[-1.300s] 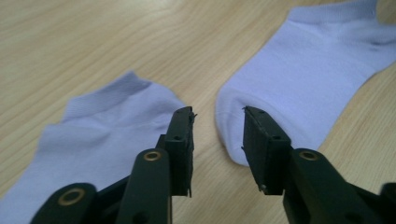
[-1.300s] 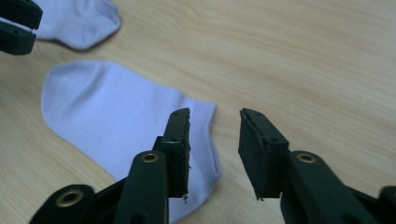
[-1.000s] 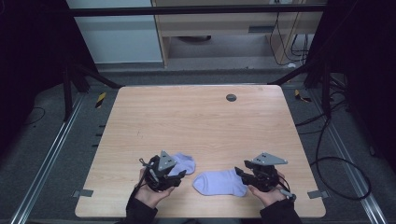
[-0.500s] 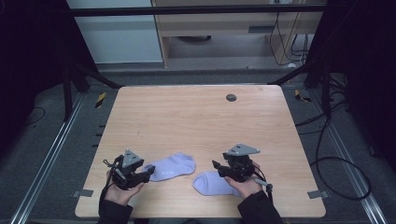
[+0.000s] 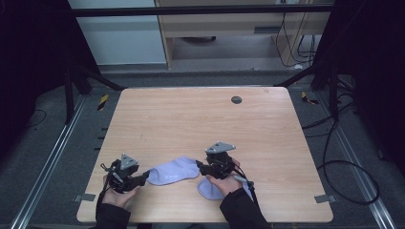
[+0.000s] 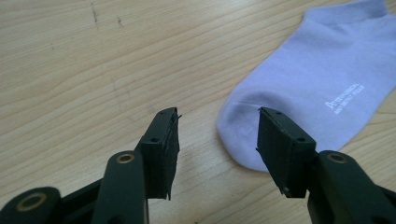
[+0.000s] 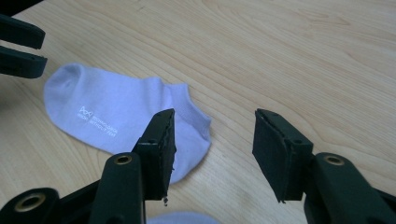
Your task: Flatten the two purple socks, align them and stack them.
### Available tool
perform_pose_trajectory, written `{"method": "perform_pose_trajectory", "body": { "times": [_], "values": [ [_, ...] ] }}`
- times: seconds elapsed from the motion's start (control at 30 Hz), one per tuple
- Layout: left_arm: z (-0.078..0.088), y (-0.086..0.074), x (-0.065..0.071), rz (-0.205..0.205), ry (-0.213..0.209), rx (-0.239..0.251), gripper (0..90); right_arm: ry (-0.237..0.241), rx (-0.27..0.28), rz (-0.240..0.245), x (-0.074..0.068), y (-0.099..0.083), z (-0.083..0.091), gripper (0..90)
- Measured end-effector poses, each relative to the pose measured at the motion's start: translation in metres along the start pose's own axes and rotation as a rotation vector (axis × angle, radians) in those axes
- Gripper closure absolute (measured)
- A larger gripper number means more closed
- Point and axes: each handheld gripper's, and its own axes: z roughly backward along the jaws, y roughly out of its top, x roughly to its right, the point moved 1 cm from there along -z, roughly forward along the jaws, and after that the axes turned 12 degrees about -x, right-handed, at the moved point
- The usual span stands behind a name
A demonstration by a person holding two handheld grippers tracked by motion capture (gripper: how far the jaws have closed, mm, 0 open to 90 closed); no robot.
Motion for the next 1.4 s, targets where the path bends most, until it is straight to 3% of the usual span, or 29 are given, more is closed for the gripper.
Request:
{"method": "perform_pose_trajectory", "body": {
  "times": [0.23,0.67,0.9,1.17,1.4],
  "values": [
    [-0.004,-0.001,-0.005,0.018,0.009,-0.007,49.6,-0.019,-0.036,-0.005,-0.002,0.007,-0.023,52.8],
    [-0.013,0.001,-0.004,0.019,-0.027,-0.041,60.3,-0.036,-0.085,0.008,-0.006,0.011,-0.054,58.9],
    [-0.018,0.002,0.001,0.007,-0.051,-0.072,72.1,-0.049,-0.123,0.022,-0.005,0.008,-0.06,65.9],
    [-0.019,0.005,0.005,0.017,-0.068,-0.1,85.3,-0.04,-0.148,0.015,-0.011,0.009,-0.06,86.2],
    [-0.007,0.007,0.005,0.032,-0.097,-0.056,87.1,-0.023,-0.106,0.015,-0.012,0.01,-0.046,87.0]
  ]
}}
